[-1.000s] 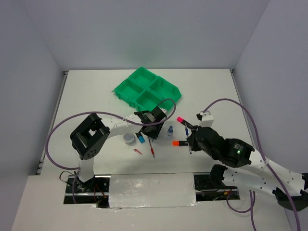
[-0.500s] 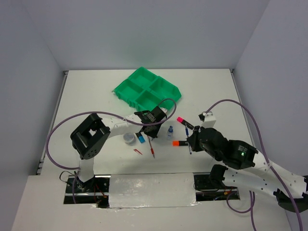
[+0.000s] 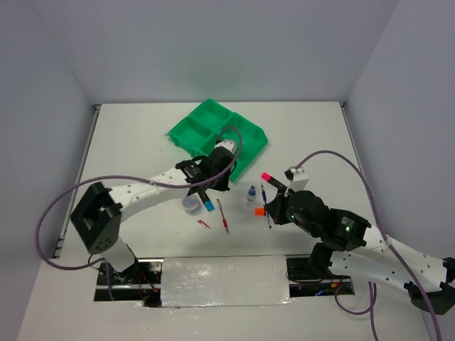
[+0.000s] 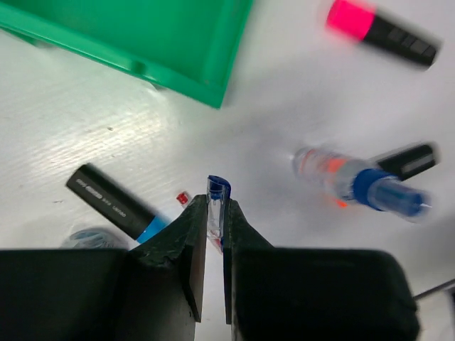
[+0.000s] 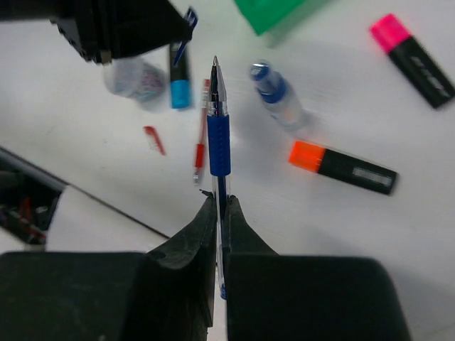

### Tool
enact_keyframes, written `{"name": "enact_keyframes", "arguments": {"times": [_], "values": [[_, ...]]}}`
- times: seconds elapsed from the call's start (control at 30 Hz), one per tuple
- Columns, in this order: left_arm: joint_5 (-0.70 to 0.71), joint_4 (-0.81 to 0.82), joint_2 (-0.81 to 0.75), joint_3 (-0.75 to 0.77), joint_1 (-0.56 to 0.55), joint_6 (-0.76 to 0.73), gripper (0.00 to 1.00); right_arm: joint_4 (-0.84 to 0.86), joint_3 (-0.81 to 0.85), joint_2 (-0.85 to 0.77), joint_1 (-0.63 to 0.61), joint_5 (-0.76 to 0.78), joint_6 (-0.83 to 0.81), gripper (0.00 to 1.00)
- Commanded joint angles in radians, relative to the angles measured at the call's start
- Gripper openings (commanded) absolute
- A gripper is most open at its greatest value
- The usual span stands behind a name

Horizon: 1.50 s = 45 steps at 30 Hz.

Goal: Sort the stationery into containers
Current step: Close the pen cap on the pen.

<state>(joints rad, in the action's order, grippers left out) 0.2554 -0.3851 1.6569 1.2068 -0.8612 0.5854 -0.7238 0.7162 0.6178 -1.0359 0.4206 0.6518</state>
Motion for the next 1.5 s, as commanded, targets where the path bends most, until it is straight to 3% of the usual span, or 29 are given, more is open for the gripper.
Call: {"name": "enact_keyframes", "arguments": {"times": [0.0,0.1,0.23,0.43,0.7,1.47], "values": [[0.125,-0.011,-0.150,0.030,-0.006,0.096,0.00,0.260,-0.035,0.029,0.000,-0.153,-0.041,0.00],[0.171,0.066,-0.282,-0.031,-0.006,0.172,0.00,0.516,-0.104,0.086,-0.001,-0.326,-0.054,0.00],[0.183,0.343,-0.475,-0.189,-0.004,0.257,0.00,0.844,-0.176,0.140,-0.009,-0.404,-0.002,0.00],[0.214,0.531,-0.675,-0.355,-0.009,0.309,0.00,0.981,-0.178,0.217,-0.012,-0.384,0.005,0.00],[0.148,0.709,-0.770,-0.478,-0.009,0.297,0.00,1.048,-0.153,0.303,-0.012,-0.393,0.000,0.00],[0.088,0.698,-0.781,-0.500,-0.009,0.304,0.00,0.963,-0.093,0.296,-0.012,-0.299,-0.093,0.00]]}}
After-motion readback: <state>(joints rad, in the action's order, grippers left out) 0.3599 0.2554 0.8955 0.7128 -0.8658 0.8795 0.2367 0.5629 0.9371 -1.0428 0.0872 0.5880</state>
